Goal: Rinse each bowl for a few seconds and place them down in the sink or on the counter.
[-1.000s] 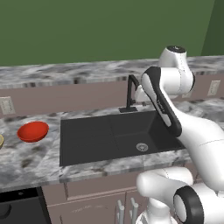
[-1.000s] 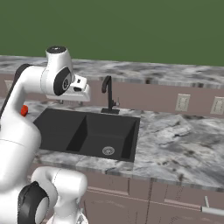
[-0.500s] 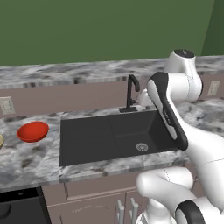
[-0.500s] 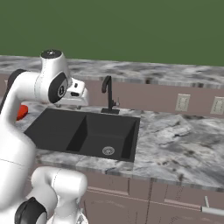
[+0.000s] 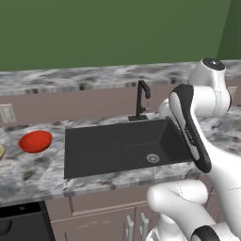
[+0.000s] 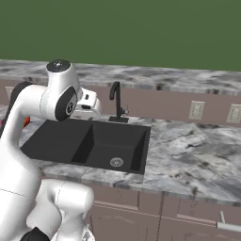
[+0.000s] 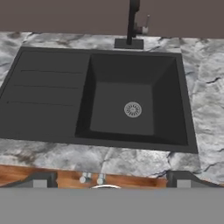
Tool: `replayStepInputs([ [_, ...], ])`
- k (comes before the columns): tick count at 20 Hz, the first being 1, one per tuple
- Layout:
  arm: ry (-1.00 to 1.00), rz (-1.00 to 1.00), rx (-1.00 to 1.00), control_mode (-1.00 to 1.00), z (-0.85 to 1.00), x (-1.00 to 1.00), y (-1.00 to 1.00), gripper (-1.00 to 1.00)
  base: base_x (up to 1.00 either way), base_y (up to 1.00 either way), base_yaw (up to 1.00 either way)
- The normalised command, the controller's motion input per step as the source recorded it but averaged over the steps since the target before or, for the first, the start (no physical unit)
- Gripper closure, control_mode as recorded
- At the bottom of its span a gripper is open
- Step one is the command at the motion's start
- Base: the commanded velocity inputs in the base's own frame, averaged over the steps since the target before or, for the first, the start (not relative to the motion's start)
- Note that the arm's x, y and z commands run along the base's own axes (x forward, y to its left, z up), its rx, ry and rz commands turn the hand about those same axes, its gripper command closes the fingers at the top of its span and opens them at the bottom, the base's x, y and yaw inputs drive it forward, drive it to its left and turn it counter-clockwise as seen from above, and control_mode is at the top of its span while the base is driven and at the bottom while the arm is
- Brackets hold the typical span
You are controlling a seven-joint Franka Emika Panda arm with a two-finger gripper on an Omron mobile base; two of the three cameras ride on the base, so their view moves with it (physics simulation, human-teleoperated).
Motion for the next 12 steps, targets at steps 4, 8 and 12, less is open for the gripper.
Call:
replayStepInputs([
  [4,-0.09,0.0,0.0,-1.0,0.0,-0.02,-0.32,-1.0,0.0,0.0,0.0],
  [8,-0.08,0.0,0.0,-1.0,0.0,0.0,-0.29,-1.0,0.0,0.0,0.0],
  [12,-0.1,0.0,0.0,-1.0,-0.02,0.0,-0.26,-1.0,0.0,0.0,0.0],
])
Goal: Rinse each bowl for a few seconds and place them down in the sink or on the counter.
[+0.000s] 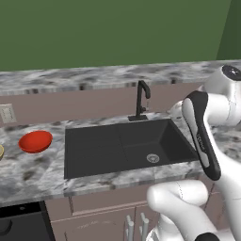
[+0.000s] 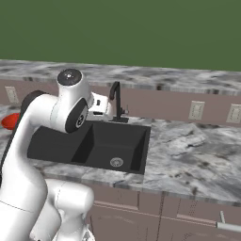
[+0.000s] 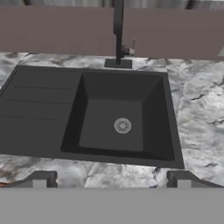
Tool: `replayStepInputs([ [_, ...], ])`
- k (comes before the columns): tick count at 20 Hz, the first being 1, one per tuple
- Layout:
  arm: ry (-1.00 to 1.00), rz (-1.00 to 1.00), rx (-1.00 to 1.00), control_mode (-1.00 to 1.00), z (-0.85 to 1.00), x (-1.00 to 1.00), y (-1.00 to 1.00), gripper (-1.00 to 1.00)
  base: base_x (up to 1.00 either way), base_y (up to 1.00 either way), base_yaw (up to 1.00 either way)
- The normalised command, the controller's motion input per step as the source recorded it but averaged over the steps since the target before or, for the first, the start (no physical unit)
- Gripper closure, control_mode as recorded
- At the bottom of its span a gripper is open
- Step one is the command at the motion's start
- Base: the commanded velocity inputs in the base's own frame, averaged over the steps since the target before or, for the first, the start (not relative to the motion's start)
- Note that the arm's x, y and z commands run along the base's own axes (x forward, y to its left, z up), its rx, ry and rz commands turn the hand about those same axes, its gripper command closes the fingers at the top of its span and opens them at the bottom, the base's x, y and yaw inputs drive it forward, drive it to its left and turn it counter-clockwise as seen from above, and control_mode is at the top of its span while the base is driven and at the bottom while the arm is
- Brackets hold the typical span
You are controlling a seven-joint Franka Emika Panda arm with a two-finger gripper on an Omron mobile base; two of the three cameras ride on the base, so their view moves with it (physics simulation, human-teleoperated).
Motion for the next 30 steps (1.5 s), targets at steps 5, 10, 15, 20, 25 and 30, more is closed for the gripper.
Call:
replayStepInputs([
  [5,-0.13,0.0,0.0,-1.0,-0.1,0.01,-0.21,-1.0,0.0,0.0,0.0],
  [10,-0.18,0.03,0.0,-1.0,-0.13,0.05,-0.08,-1.0,0.0,0.0,0.0],
  [15,-0.17,0.06,0.0,-1.0,-0.13,0.14,-0.1,-1.0,0.0,0.0,0.0],
  [20,-0.14,0.07,0.0,-1.0,-0.09,0.29,-0.08,-1.0,0.0,0.0,0.0],
  [25,-0.12,0.08,0.0,-1.0,-0.06,0.3,-0.12,-1.0,0.0,0.0,0.0],
  [30,-0.09,0.09,0.0,-1.0,-0.05,0.3,-0.17,-1.0,0.0,0.0,0.0],
])
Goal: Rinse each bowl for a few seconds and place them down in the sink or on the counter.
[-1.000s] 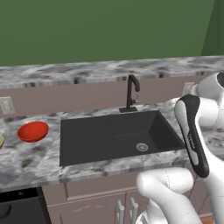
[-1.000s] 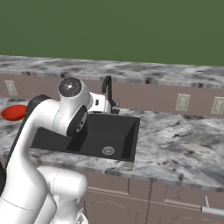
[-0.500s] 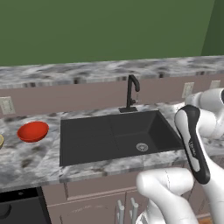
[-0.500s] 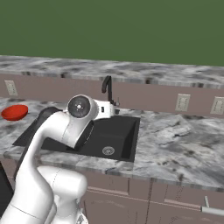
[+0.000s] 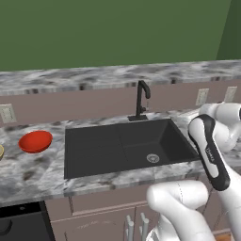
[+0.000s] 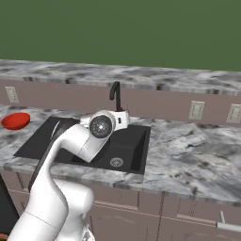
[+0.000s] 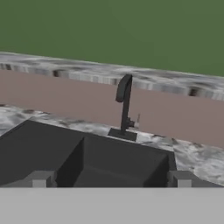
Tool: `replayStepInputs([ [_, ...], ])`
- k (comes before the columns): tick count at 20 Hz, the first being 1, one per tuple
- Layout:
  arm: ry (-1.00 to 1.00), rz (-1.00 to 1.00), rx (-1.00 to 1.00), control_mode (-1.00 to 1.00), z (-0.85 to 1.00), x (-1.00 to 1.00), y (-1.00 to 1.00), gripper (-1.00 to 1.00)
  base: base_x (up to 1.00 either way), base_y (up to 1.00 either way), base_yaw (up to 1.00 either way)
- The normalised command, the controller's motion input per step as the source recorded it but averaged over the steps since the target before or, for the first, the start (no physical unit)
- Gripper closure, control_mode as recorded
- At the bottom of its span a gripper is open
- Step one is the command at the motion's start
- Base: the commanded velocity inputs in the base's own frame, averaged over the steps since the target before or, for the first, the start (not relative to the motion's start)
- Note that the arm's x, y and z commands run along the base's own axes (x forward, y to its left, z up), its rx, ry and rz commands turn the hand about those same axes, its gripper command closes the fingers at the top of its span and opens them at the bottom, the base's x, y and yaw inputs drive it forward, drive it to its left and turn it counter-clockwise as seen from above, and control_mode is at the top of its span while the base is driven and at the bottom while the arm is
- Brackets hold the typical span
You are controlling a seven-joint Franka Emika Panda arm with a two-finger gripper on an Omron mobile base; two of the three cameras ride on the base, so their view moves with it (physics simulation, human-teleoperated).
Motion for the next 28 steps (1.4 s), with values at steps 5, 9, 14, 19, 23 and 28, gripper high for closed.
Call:
replayStepInputs([
  [5,-0.09,0.08,0.0,-1.0,-0.07,0.27,-0.15,-1.0,0.0,0.0,0.0],
  [9,-0.11,0.07,-0.01,-1.0,-0.07,0.23,-0.09,-1.0,0.0,0.0,0.0],
  [14,-0.12,0.05,-0.01,-1.0,-0.1,0.24,-0.05,-1.0,0.0,0.0,0.0],
  [19,-0.09,0.02,-0.01,-1.0,-0.11,0.29,-0.01,-1.0,0.0,0.0,0.0],
  [23,-0.03,0.0,0.0,-1.0,-0.09,0.35,0.0,-1.0,0.0,0.0,0.0],
  [28,0.0,0.0,0.0,-1.0,-0.08,0.34,0.0,-1.0,0.0,0.0,0.0],
])
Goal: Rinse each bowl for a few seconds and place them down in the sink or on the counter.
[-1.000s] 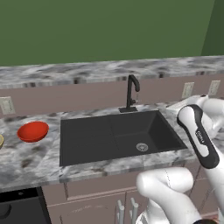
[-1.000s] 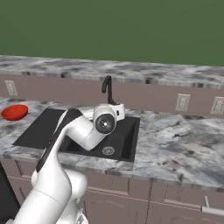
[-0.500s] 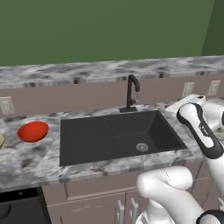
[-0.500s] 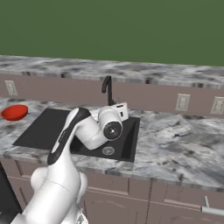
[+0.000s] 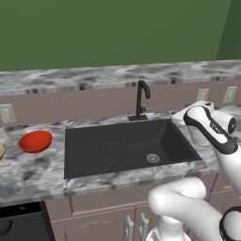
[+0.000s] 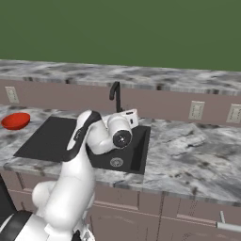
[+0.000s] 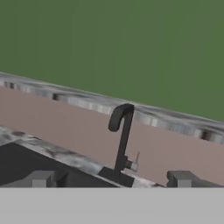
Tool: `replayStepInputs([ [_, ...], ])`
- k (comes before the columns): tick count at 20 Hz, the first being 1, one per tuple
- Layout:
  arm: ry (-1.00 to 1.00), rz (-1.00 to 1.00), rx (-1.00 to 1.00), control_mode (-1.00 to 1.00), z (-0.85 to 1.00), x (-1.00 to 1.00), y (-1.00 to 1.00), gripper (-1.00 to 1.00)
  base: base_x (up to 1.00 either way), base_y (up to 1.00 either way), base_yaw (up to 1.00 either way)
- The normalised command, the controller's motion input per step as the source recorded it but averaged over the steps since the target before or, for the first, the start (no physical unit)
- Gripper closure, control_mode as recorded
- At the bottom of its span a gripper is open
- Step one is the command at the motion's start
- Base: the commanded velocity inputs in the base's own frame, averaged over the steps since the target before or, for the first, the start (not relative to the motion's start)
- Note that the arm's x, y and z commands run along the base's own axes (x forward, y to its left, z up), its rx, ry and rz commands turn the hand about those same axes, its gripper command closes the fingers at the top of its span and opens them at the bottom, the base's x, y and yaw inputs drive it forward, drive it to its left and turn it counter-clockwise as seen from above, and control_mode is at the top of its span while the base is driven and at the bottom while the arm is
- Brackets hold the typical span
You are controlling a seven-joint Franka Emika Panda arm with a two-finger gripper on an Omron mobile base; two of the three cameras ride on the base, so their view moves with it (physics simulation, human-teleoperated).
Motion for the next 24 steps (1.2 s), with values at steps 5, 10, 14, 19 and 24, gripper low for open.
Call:
replayStepInputs([
  [5,0.0,0.0,0.0,-1.0,-0.08,0.29,0.0,-1.0,0.0,0.0,0.0],
  [10,0.0,0.0,0.0,-1.0,-0.13,0.3,0.0,-1.0,0.0,0.0,0.0],
  [14,-0.01,0.0,0.0,-1.0,-0.14,0.28,0.0,-1.0,0.0,0.0,0.0],
  [19,-0.07,0.0,0.0,-1.0,-0.15,0.18,0.0,-1.0,0.0,0.0,0.0],
  [24,-0.1,0.0,0.0,-1.0,-0.14,0.09,0.0,-1.0,0.0,0.0,0.0],
])
